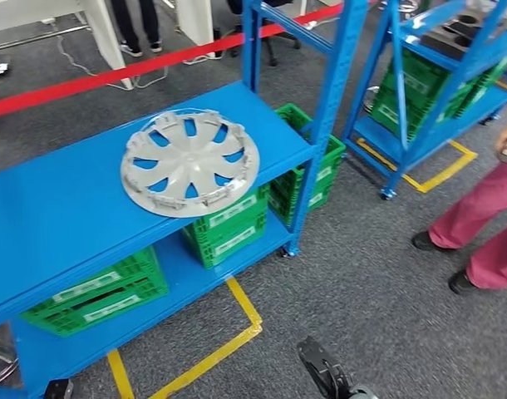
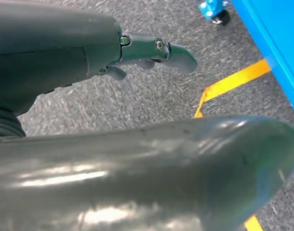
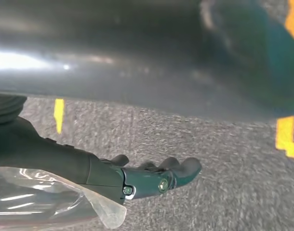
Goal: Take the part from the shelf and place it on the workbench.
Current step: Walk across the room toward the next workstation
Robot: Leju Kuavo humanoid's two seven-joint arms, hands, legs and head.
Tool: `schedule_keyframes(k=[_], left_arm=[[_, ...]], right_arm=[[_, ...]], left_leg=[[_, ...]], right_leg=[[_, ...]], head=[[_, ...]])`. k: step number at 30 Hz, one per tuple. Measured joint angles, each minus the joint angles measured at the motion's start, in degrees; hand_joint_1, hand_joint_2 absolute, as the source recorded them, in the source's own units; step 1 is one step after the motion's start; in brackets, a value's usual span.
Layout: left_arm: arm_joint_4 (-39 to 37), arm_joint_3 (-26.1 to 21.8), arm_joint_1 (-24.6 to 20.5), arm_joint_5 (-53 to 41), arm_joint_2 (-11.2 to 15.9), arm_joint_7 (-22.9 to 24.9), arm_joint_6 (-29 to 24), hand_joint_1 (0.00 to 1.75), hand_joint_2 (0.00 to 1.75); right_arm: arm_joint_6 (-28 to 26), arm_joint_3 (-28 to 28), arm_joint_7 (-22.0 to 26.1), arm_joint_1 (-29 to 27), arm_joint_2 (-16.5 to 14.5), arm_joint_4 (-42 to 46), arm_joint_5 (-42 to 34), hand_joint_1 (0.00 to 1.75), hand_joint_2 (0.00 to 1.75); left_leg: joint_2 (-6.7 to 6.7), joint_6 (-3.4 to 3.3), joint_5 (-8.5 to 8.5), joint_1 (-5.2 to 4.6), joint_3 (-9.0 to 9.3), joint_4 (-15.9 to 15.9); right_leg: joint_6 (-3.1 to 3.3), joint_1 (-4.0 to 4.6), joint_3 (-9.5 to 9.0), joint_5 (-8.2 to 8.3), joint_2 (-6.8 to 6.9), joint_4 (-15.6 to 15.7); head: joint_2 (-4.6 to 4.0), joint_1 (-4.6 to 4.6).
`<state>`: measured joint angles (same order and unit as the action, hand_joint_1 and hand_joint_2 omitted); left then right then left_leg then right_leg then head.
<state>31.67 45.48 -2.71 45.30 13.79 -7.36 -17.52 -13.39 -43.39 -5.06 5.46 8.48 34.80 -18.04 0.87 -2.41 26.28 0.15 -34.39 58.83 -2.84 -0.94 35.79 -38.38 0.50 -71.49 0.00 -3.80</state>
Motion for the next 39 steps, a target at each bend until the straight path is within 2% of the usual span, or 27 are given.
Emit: schedule_keyframes(k=[1, 2, 3, 4, 5, 6, 8, 10, 12, 14, 16, 17, 18, 19, 21, 23, 25, 26, 27, 29, 31, 32, 33, 35, 37, 38, 39], left_arm=[[0.0, 0.0, 0.0, 0.0, -0.1, 0.1, 0.0, 0.00, 0.00], [0.0, 0.0, 0.1, 0.0, -0.1, 0.1, 0.0, 0.00, 0.00], [0.0, 0.0, 0.1, 0.0, -0.1, 0.2, -0.1, 0.00, 0.00], [0.0, 0.0, 0.1, 0.0, -0.2, 0.2, -0.1, 0.00, 0.00], [0.0, 0.0, 0.1, 0.0, -0.2, 0.2, -0.1, 0.00, 0.00], [-0.1, 0.0, 0.0, 0.0, -0.3, 0.2, -0.1, 0.00, 0.00], [-0.1, -0.1, 0.0, 0.1, -0.3, 0.2, -0.2, 0.00, 0.00], [-0.1, -0.1, 0.3, 0.2, -0.3, 0.3, -0.2, 0.00, 0.00], [-0.1, -0.3, 0.5, 0.3, -0.1, 0.4, -0.4, 0.00, 0.00], [-0.1, -0.4, 0.2, 0.3, -0.1, 0.4, -0.5, 0.00, 0.00], [-0.1, -0.5, 0.2, 0.3, -0.2, 0.4, -0.6, 0.00, 0.00], [-0.1, -0.5, 0.3, 0.3, -0.3, 0.4, -0.6, 0.00, 0.00], [-0.1, -0.5, 0.4, 0.3, -0.3, 0.4, -0.6, 0.00, 0.00], [-0.1, -0.5, 0.4, 0.3, -0.3, 0.4, -0.6, 0.00, 0.00], [-0.1, -0.6, 0.3, 0.3, -0.2, 0.4, -0.6, 0.00, 0.00], [-0.1, -0.7, 0.2, 0.3, -0.2, 0.4, -0.6, 0.00, 0.00], [-0.1, -0.8, 0.4, 0.3, -0.2, 0.4, -0.6, 0.00, 0.00], [-0.1, -0.8, 0.5, 0.3, -0.2, 0.4, -0.6, 0.00, 0.00], [-0.1, -0.8, 0.5, 0.3, -0.2, 0.4, -0.6, 0.00, 0.00], [-0.1, -0.9, 0.2, 0.3, -0.2, 0.4, -0.6, 0.00, 0.00], [-0.1, -0.9, 0.1, 0.3, -0.3, 0.4, -0.6, 0.00, 0.00], [-0.2, -0.9, 0.1, 0.3, -0.4, 0.4, -0.6, 0.00, 0.00], [-0.2, -0.9, 0.2, 0.3, -0.4, 0.4, -0.6, 0.00, 0.00], [-0.2, -0.9, 0.2, 0.3, -0.5, 0.4, -0.6, 0.00, 0.87], [-0.2, -0.9, 0.1, 0.3, -0.6, 0.4, -0.6, 0.00, 1.75], [-0.2, -1.0, 0.1, 0.3, -0.6, 0.4, -0.6, 0.00, 1.31], [-0.2, -1.0, 0.1, 0.3, -0.6, 0.4, -0.6, 0.00, 0.87]], right_arm=[[-0.1, 0.0, -0.2, -0.1, 0.0, 0.0, 0.0, 0.00, 0.00], [-0.2, 0.0, -0.3, -0.2, 0.0, 0.0, 0.1, 0.00, 0.00], [-0.3, 0.0, -0.5, -0.3, 0.0, 0.0, 0.1, 0.00, 0.00], [-0.3, 0.0, -0.6, -0.2, 0.0, 0.0, 0.2, 0.00, 0.00], [-0.4, 0.0, -0.7, -0.2, 0.0, -0.1, 0.2, 0.00, 0.00], [-0.5, 0.0, -0.8, -0.2, 0.0, -0.1, 0.2, 0.00, 0.00], [-0.6, 0.0, -1.2, -0.1, 0.0, -0.1, 0.3, 0.00, 0.00], [-0.7, 0.0, -1.5, -0.1, -0.1, 0.0, 0.3, 0.00, 0.00], [-0.8, 0.1, -1.7, 0.0, -0.2, 0.0, 0.4, 0.00, 0.00], [-0.9, 0.1, -1.9, -0.1, -0.2, 0.0, 0.4, 0.00, 0.00], [-0.9, 0.1, -2.0, -0.2, -0.2, 0.0, 0.5, 0.00, 0.00], [-0.8, 0.1, -2.0, -0.3, -0.2, 0.0, 0.5, 0.00, 0.00], [-0.8, 0.1, -2.0, -0.3, -0.2, 0.0, 0.5, 0.00, 0.00], [-0.8, 0.1, -2.0, -0.3, -0.2, 0.0, 0.5, 0.00, 0.00], [-0.9, 0.1, -2.0, -0.2, -0.2, 0.0, 0.5, 0.00, 0.00], [-0.9, 0.1, -2.1, -0.1, -0.2, 0.0, 0.5, 0.00, 0.00], [-0.9, 0.1, -2.1, 0.1, -0.2, 0.0, 0.5, 0.00, 0.00], [-0.9, 0.1, -2.1, 0.2, -0.2, 0.0, 0.5, 0.00, 0.00], [-0.9, 0.1, -2.0, 0.3, -0.2, 0.0, 0.5, 0.00, 0.00], [-1.0, 0.1, -2.1, 0.3, -0.2, 0.1, 0.5, 0.00, 0.00], [-1.0, 0.1, -2.1, 0.0, -0.2, 0.0, 0.5, 0.00, 0.00], [-1.0, 0.1, -2.1, -0.2, -0.2, 0.0, 0.5, 0.00, 0.00], [-1.0, 0.1, -2.1, -0.3, -0.2, 0.0, 0.5, 0.00, 0.00], [-1.0, 0.1, -2.1, -0.3, -0.2, 0.0, 0.4, 0.00, 0.00], [-1.0, 0.3, -2.1, -0.2, -0.2, 0.0, 0.5, 0.00, 0.00], [-1.0, 0.3, -2.2, -0.2, -0.2, 0.0, 0.5, 0.00, 0.00], [-1.0, 0.4, -2.2, -0.2, -0.2, 0.0, 0.4, 0.00, 0.00]], left_leg=[[0.83, -0.09, 0.07, -0.10, 0.09, 0.0], [1.67, -0.13, 0.14, -0.17, 0.23, 0.0], [2.51, -0.11, 0.22, -0.23, 0.44, 0.0], [3.32, -0.02, 0.34, -0.26, 0.65, 0.0], [4.05, 0.12, 0.46, -0.34, 0.77, 0.1], [4.77, 0.33, 0.57, -0.34, 0.75, 0.2], [6.01, 0.98, 0.51, -0.15, 0.41, 0.2], [6.84, 1.74, 0.43, 0.05, 0.16, 0.2], [4.83, 2.46, 1.79, -0.09, -0.69, 2.2], [1.51, 3.16, 4.95, 0.00, -3.55, 8.3], [0.13, 3.74, 7.01, 0.38, -6.60, 14.4], [-0.16, 3.94, 6.60, 0.57, -7.00, 15.1], [-0.42, 4.04, 5.15, 0.70, -6.28, 13.5], [-1.03, 4.03, 2.99, 0.76, -4.57, 10.0], [-3.87, 3.53, 0.17, 0.35, -1.05, 2.9], [-5.45, 2.66, -0.10, -0.20, 0.10, 0.1], [-4.19, 1.80, -0.12, -0.21, 0.02, -0.2], [-3.55, 1.43, -0.18, -0.09, 0.16, -0.4], [-2.88, 1.02, -0.27, 0.06, 0.30, -0.6], [-1.52, 0.39, -0.33, 0.21, 0.43, -0.8], [0.10, 0.11, -0.28, 0.14, 0.42, -0.7], [0.95, 0.10, -0.25, 0.10, 0.47, -0.7], [1.83, 0.14, -0.22, 0.09, 0.55, -0.7], [3.42, 0.38, -0.07, 0.13, 0.73, -0.6], [4.78, 0.93, 0.09, 0.07, 0.57, -0.2], [5.37, 1.28, 0.04, 0.10, 0.36, -0.1], [5.89, 1.67, -0.06, 0.15, 0.18, -0.1]], right_leg=[[0.10, 0.05, 1.75, -0.06, -0.28, -2.3], [0.25, 0.12, 2.53, 1.09, -0.43, -2.5], [0.49, 0.16, 2.22, 3.33, -0.68, -0.3], [0.77, 0.19, 1.06, 6.08, -1.40, 3.4], [1.09, 0.15, -0.29, 8.09, -2.66, 7.2], [1.32, 0.07, -1.65, 9.29, -3.79, 10.3], [1.66, 0.10, -2.90, 9.37, -4.83, 12.6], [2.08, 0.07, -3.37, 9.49, -3.74, 13.1], [2.76, -0.19, -3.97, 9.63, -2.36, 13.7], [3.22, -0.24, -4.48, 9.45, -0.71, 14.0], [3.28, -0.21, -4.81, 9.10, 0.98, 14.0], [3.22, -0.21, -5.00, 8.91, 1.77, 14.0], [3.10, -0.21, -5.24, 8.71, 2.48, 14.0], [2.92, -0.22, -5.57, 8.46, 3.20, 14.0], [2.33, 0.02, -6.18, 7.89, 4.52, 14.0], [1.64, 0.38, -6.59, 7.43, 5.73, 14.0], [1.02, 0.41, -6.93, 7.08, 6.78, 14.3], [0.71, 0.31, -6.93, 6.62, 6.27, 14.0], [0.49, 0.21, -6.40, 5.68, 4.95, 12.7], [0.30, 0.07, -3.37, 2.48, 1.34, 6.4], [0.33, 0.10, 0.78, 0.04, -0.19, -1.0], [0.40, 0.14, 1.95, 0.38, -0.38, -2.4], [0.49, 0.16, 2.06, 1.90, -0.50, -1.4], [0.75, 0.03, -0.30, 6.65, -1.74, 5.5], [1.04, -0.24, -3.01, 9.04, -3.93, 11.6], [1.22, -0.25, -3.63, 9.13, -4.57, 12.8], [1.43, -0.18, -3.91, 8.97, -4.51, 13.0]], head=[[0.00, 0.01], [0.00, 0.01], [0.00, 0.02], [0.00, 0.01], [0.00, 0.06], [0.00, 0.09], [0.01, 0.13], [0.01, 0.09], [0.00, 0.44], [0.00, 0.82], [0.00, 0.84], [0.00, 0.85], [0.00, 0.85], [0.00, 0.85], [0.00, 0.87], [0.00, 0.78], [0.01, 0.67], [0.01, 0.62], [0.01, 0.53], [0.01, 0.25], [0.01, 0.11], [0.00, 0.10], [0.00, 0.08], [0.00, 0.06], [0.00, 0.10], [0.00, 0.13], [0.00, 0.14]])
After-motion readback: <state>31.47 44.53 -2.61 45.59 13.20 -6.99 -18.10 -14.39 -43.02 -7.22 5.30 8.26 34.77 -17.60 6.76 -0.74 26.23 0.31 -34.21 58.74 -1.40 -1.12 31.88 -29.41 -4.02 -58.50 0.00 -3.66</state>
